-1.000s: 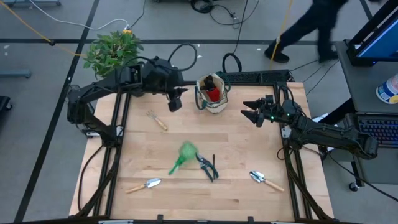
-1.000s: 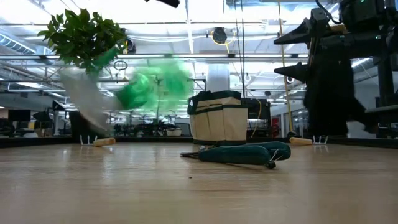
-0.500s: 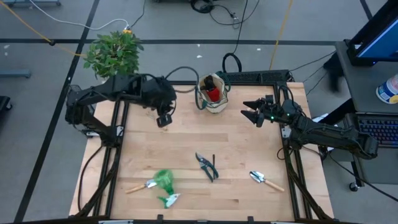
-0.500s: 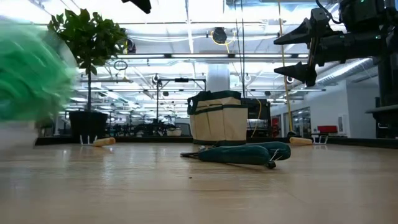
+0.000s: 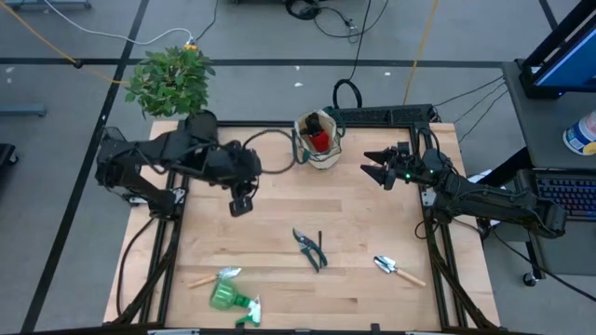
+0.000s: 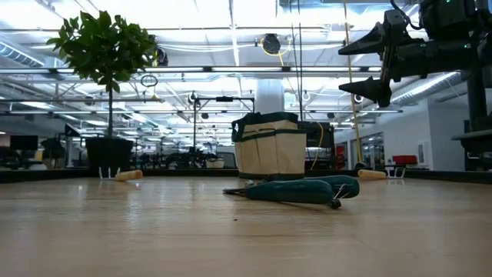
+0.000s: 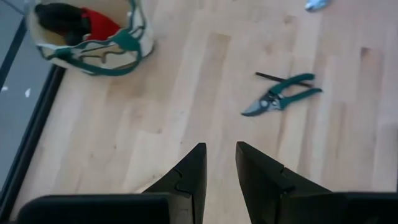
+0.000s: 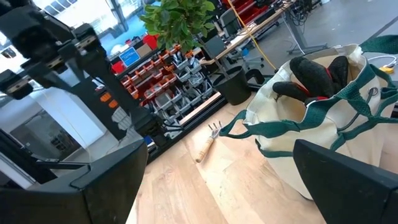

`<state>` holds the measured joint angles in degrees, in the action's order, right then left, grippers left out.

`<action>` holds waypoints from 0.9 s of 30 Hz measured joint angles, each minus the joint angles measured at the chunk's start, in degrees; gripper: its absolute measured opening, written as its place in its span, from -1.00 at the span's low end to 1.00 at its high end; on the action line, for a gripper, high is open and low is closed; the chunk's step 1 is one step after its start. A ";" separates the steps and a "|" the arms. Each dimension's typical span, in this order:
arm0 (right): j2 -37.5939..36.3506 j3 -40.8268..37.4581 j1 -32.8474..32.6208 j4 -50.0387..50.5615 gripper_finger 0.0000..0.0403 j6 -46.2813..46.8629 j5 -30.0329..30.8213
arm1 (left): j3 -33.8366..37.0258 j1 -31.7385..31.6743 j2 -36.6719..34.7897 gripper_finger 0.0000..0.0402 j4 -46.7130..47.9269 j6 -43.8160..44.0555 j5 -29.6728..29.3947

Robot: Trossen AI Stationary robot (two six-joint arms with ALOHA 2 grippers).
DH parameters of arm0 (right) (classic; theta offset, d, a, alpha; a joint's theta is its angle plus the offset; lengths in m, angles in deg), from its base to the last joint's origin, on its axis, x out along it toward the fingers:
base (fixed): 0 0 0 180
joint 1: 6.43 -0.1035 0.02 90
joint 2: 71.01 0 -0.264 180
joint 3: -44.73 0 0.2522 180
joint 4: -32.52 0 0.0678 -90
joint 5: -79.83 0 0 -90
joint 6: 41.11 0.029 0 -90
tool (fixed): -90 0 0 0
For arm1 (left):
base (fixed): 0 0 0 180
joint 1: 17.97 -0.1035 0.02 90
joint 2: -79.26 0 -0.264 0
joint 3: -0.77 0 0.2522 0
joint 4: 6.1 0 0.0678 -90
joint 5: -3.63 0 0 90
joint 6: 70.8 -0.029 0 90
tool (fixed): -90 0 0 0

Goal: Pick & Place Garden tools in Gardening bag
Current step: Put the spray bottle into the gardening bag

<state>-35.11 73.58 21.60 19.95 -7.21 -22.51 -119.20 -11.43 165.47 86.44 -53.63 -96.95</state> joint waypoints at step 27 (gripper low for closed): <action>0.00 0.00 -0.02 0.02 0.95 5.91 0.01 | 1.31 27.50 -0.01 -0.54 11.06 -1.70 0.13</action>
<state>-35.11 73.58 21.58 19.97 -1.30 -22.49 -117.89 16.07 165.47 97.50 -55.33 -96.82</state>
